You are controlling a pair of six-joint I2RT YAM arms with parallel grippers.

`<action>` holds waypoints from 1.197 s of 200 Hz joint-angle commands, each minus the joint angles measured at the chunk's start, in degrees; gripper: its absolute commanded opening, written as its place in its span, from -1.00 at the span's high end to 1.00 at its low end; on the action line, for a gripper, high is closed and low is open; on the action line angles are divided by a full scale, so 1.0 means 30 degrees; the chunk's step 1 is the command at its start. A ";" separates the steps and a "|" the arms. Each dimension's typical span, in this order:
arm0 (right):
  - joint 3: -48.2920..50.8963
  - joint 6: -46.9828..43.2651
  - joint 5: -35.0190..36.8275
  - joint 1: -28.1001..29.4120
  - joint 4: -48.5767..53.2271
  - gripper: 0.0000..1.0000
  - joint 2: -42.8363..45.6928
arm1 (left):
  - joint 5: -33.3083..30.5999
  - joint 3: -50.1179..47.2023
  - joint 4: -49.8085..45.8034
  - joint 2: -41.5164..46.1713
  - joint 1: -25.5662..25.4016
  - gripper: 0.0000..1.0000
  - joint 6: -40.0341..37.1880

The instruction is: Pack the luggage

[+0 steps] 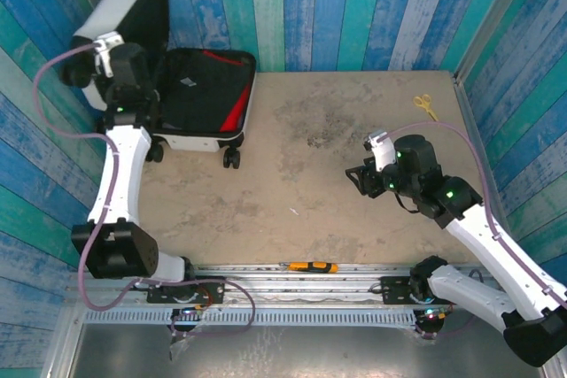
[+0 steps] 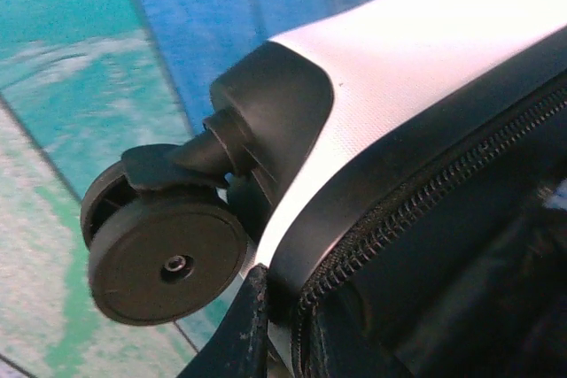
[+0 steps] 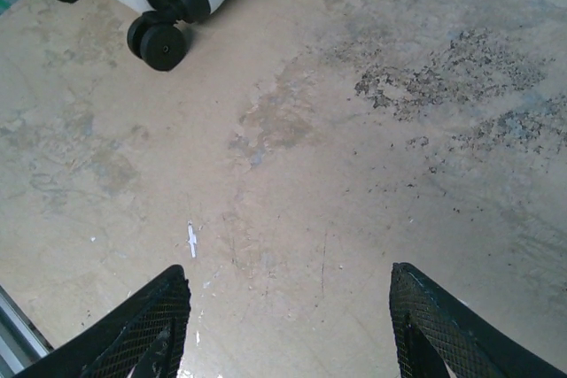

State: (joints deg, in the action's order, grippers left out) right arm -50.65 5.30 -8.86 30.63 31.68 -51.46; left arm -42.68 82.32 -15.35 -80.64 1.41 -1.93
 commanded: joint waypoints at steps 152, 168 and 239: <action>-0.1364 0.1730 -0.1426 0.0483 -0.1176 -0.35 -0.2174 | 0.0610 -0.1025 -0.4187 0.8198 -0.5732 -0.88 0.3703; -0.2135 0.1901 -0.1202 0.1078 -0.1523 -0.36 -0.3021 | 0.5002 -0.0776 -0.5172 0.6835 0.0335 -0.88 0.5082; -0.4214 0.3523 -0.2517 0.3426 -0.2709 -0.40 -0.6580 | 1.6496 0.0688 -0.4221 -0.2226 0.8625 -0.62 0.8835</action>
State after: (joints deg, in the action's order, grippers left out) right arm -61.82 12.29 -12.88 39.27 25.98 -68.01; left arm -12.21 85.21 -31.31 -82.61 20.84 17.50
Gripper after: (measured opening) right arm 0.691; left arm 0.867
